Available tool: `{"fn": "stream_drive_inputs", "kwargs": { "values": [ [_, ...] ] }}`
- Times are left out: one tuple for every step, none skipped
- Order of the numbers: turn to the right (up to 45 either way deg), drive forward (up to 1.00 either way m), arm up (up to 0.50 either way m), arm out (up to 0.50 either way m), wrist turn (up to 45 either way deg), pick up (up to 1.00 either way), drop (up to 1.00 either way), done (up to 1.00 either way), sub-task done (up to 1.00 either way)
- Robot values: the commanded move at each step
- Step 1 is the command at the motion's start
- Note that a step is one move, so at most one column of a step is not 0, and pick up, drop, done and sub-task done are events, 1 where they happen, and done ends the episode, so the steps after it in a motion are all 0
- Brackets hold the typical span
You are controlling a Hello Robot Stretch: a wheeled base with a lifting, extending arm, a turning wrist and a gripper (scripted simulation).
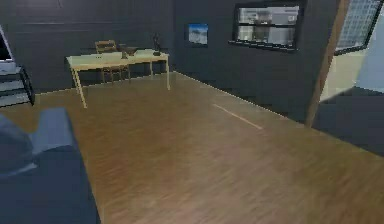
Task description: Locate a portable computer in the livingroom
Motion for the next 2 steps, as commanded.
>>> {"fn": "stream_drive_inputs", "kwargs": {
  "values": [
    [0.0,1.00,0.00,0.00,0.0,0.00,0.00,0.00,0.00],
    [0.0,0.15,0.00,0.00,0.0,0.00,0.00,0.00,0.00]
  ]
}}
